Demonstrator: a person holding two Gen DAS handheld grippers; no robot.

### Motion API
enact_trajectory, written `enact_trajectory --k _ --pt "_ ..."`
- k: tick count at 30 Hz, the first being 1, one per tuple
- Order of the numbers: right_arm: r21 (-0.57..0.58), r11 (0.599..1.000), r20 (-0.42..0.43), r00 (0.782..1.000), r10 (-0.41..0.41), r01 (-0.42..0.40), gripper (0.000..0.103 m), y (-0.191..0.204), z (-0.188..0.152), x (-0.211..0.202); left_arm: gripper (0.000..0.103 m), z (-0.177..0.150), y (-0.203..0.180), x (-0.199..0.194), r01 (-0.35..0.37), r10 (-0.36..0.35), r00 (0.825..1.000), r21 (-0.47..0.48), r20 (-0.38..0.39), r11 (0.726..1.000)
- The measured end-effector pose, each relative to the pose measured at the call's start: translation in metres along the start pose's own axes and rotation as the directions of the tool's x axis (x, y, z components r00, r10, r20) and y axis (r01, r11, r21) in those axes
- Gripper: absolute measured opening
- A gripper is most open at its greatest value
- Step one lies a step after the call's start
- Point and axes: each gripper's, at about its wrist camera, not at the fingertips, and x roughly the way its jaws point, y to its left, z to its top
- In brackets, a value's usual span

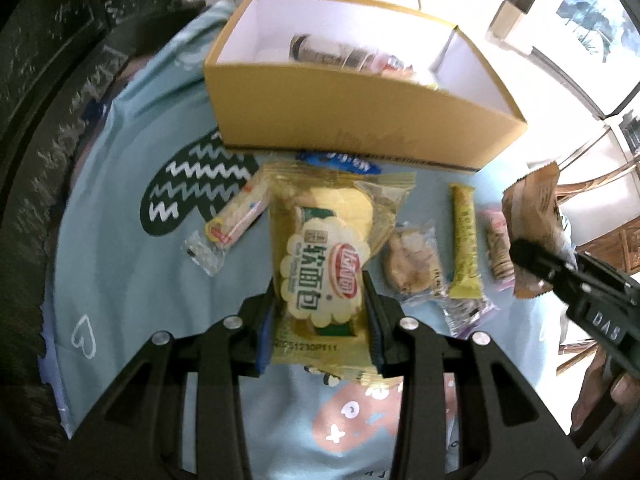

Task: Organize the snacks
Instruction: 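Carry both packs into the yellow box and release them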

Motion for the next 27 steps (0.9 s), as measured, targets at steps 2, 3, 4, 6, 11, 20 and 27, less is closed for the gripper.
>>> enact_trajectory --k 2,3,4,6,11,20,27 --pt "0.001 1.000 0.013 1.000 0.002 -0.002 0.027 0.006 0.002 -0.005 0.037 0.005 -0.002 -0.006 0.003 -0.003 1.000 0.004 0.015 1.000" --pt "-0.002 1.000 0.019 1.000 0.003 -0.003 0.027 0.007 0.003 -0.007 0.037 0.007 -0.003 -0.009 0.003 -0.003 1.000 0.008 0.023 1.000" --pt "-0.006 1.000 0.031 1.000 0.004 -0.004 0.027 0.008 0.005 -0.011 0.037 0.009 -0.003 -0.011 0.003 -0.003 1.000 0.009 0.029 1.000" --pt "-0.008 1.000 0.047 0.999 0.006 -0.005 0.027 0.010 0.006 -0.018 0.037 0.013 -0.005 -0.017 0.007 -0.008 0.999 0.009 0.041 1.000" --pt "-0.026 1.000 0.086 0.996 0.009 -0.007 0.027 0.014 0.014 -0.032 0.037 0.025 -0.007 -0.029 -0.001 0.000 0.997 0.022 0.071 1.000" --pt "-0.045 0.999 0.173 0.985 0.012 -0.004 0.027 0.019 0.060 -0.042 0.037 0.072 -0.011 -0.052 -0.010 0.004 0.987 0.035 0.160 0.999" --pt "-0.037 0.999 0.232 0.972 0.017 -0.008 0.027 0.017 0.100 -0.040 0.037 0.117 -0.011 -0.055 -0.011 0.004 0.979 0.032 0.206 0.999"
